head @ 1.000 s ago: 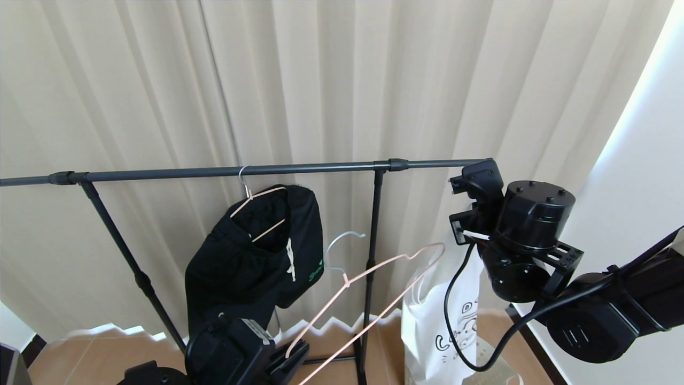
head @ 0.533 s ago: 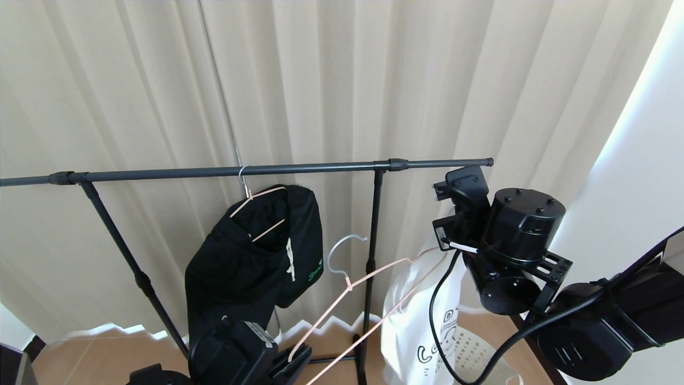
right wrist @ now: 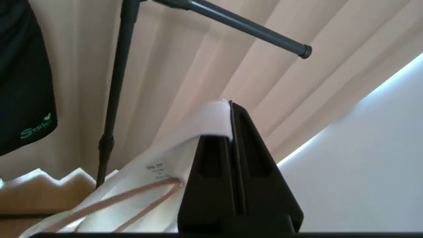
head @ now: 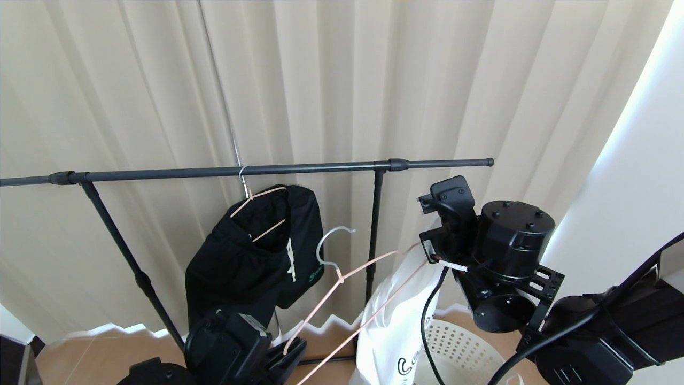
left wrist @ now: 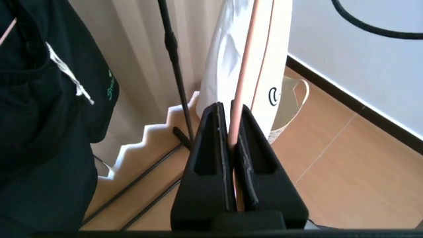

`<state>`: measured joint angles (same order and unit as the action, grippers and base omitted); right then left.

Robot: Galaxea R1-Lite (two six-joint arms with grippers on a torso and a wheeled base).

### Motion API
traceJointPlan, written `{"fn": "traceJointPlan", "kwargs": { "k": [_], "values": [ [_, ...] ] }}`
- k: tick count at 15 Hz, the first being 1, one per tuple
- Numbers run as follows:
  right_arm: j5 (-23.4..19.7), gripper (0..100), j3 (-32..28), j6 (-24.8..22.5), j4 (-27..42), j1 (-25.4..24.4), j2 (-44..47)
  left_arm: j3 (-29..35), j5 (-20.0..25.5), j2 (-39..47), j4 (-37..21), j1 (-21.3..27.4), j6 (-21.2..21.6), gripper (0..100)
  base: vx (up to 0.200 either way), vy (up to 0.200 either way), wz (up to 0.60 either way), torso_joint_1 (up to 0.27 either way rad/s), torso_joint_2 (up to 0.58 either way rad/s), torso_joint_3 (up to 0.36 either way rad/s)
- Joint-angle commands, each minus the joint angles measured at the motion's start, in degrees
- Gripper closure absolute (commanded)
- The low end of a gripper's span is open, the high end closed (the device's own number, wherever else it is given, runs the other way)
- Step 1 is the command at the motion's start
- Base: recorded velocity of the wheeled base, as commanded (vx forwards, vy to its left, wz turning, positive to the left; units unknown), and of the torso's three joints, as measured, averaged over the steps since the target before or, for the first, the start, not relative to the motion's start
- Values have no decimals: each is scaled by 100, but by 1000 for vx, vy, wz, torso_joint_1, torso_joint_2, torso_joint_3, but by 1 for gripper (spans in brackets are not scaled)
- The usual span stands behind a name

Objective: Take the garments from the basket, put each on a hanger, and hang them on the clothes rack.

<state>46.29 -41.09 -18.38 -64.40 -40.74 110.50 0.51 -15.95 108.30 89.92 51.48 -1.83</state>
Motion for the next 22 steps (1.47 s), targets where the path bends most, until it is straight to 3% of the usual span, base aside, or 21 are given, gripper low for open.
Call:
{"fn": "traceJointPlan", "kwargs": {
  "k": [1, 8, 18, 22],
  "values": [
    [38, 100, 31, 1, -2, -206, 16, 151, -14, 77, 8, -130, -72, 100, 0, 0, 0, 0, 0, 0],
    [205, 100, 66, -25, -424, -628, 297, 212, -14, 103, 8, -156, -98, 100, 0, 0, 0, 0, 0, 0],
    [258, 100, 225, -16, -802, -1656, 139, 177, -23, 121, 8, -165, -72, 100, 0, 0, 0, 0, 0, 0],
    [179, 100, 233, -16, -1417, -2078, 121, 160, -31, 139, 8, -165, -72, 100, 0, 0, 0, 0, 0, 0]
  ]
}}
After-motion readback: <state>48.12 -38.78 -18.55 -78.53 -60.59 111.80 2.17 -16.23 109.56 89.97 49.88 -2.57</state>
